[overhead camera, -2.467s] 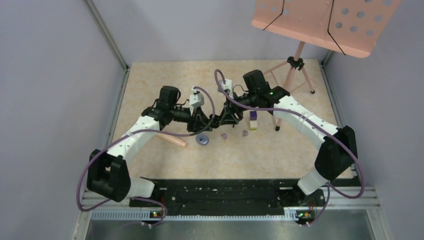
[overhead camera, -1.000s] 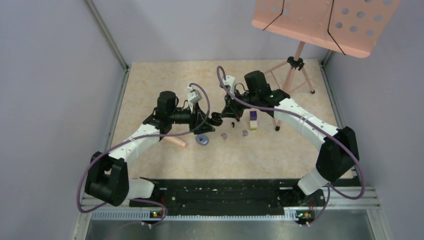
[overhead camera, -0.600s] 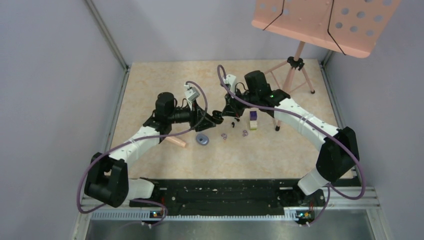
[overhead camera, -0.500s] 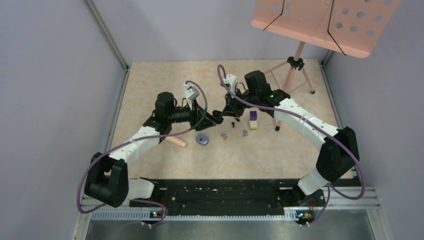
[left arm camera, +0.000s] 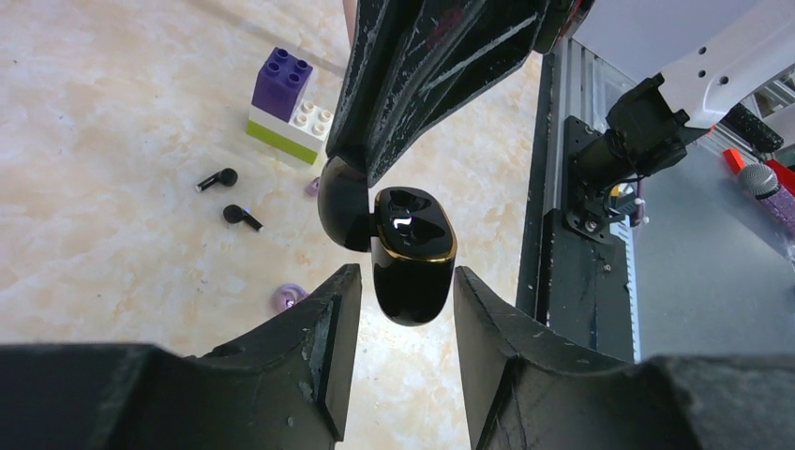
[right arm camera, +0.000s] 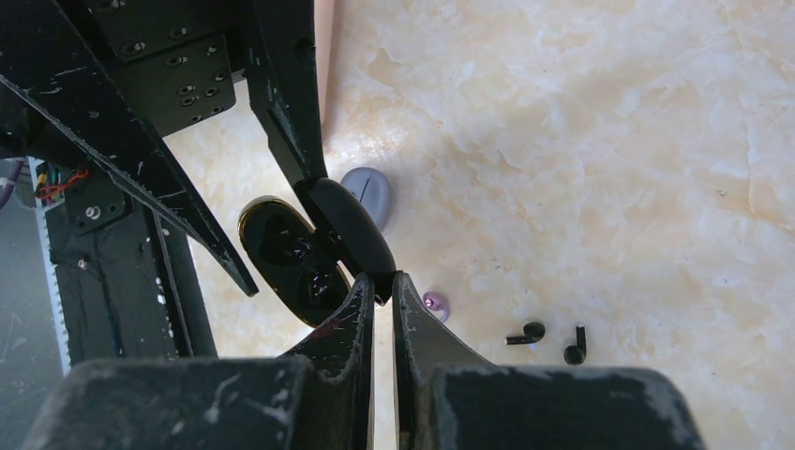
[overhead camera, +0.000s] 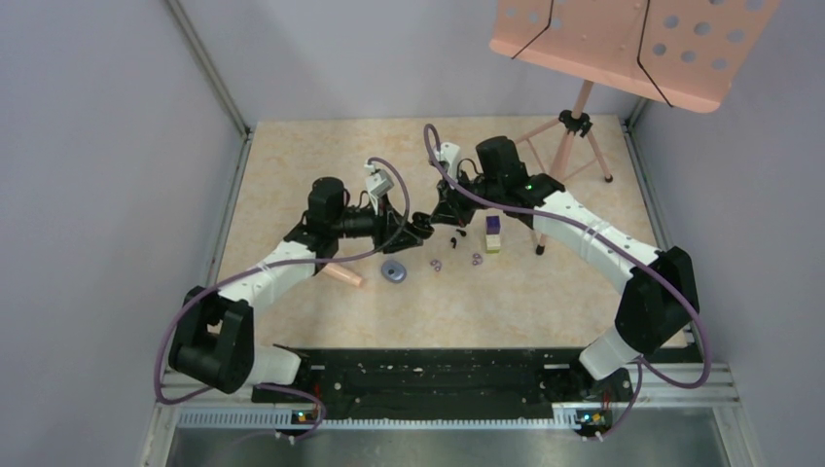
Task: Insert the wireless bluetooth earbuds into the charging case
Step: Adjust the charging case at the center of the board.
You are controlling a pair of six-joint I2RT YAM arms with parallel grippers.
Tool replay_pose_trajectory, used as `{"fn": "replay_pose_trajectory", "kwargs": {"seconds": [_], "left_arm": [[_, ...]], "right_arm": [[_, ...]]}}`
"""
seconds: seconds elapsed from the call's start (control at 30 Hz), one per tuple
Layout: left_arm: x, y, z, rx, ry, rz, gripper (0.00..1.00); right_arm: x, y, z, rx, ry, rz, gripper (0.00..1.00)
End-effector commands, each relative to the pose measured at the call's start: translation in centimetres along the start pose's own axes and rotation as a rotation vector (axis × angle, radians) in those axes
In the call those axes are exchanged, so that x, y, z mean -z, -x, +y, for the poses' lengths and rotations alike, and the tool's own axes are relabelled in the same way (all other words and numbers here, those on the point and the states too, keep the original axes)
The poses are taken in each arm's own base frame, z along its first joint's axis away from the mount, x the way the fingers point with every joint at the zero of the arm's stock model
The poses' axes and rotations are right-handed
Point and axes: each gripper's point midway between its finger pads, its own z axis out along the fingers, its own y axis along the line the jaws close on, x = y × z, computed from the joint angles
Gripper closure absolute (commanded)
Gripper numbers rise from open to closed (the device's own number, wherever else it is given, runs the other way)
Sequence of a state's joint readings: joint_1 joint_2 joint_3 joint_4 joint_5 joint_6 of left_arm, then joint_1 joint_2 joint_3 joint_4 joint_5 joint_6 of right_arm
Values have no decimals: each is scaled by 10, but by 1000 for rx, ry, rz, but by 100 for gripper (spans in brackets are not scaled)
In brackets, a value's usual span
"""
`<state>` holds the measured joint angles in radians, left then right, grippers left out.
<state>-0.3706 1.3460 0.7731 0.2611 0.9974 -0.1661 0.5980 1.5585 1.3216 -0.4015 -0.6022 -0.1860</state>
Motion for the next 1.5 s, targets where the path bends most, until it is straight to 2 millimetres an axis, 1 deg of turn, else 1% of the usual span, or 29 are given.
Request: {"fn": "replay_pose_trajectory", "kwargs": {"seconds": [0.0, 0.13, 0.43, 0.53, 0.67, 0.7, 0.73, 0.77, 0.83, 0.87, 0.93, 1.03, 1.13, 1.2, 1.3, 1.4, 1.47], "left_arm": [[-4, 26, -2, -68, -17, -42, 52], [-5, 32, -2, -76, -17, -51, 52], [-8, 26, 0, -52, -33, -31, 63], [-9, 25, -1, -58, -43, -28, 70], [-11, 26, -3, -59, -68, -23, 88], [-10, 26, -5, -63, -76, -22, 92], [-10, 25, -6, -70, -86, -20, 97], [-10, 25, -9, -78, -102, -17, 100], [-7, 24, -15, -108, -134, -8, 100], [-5, 23, -18, -124, -146, -1, 100], [-2, 19, -21, -161, -158, 18, 100], [4, 16, -22, -192, -164, 36, 100], [7, 13, -19, -179, -165, 39, 100], [9, 11, -17, -166, -159, 39, 100], [15, 14, -16, -136, -127, 22, 100], [25, 19, -14, -79, -72, -6, 100], [35, 23, -13, -58, -33, -33, 100]], "right_arm": [[9, 17, 4, 31, -7, -59, 100], [9, 16, 3, 29, -9, -56, 100], [9, 16, 4, 26, -10, -57, 100], [9, 17, 5, 24, -7, -60, 100], [9, 15, 6, 15, -2, -55, 100], [9, 14, 6, 13, 0, -52, 98], [10, 13, 7, 11, 5, -48, 86], [12, 10, 10, 6, 13, -32, 75], [18, 12, 14, 26, 28, -16, 67], [23, 11, 17, 32, 37, 2, 65], [35, 16, 20, 45, 41, 13, 61], [51, 28, 28, 35, 86, 23, 54], [66, 39, 37, 44, 125, 16, 51], [71, 39, 39, 45, 132, 15, 50], [68, 21, 28, 19, 109, 51, 51], [53, -5, 1, -52, 17, 125, 56], [39, -16, -18, -106, -41, 158, 58]]}}
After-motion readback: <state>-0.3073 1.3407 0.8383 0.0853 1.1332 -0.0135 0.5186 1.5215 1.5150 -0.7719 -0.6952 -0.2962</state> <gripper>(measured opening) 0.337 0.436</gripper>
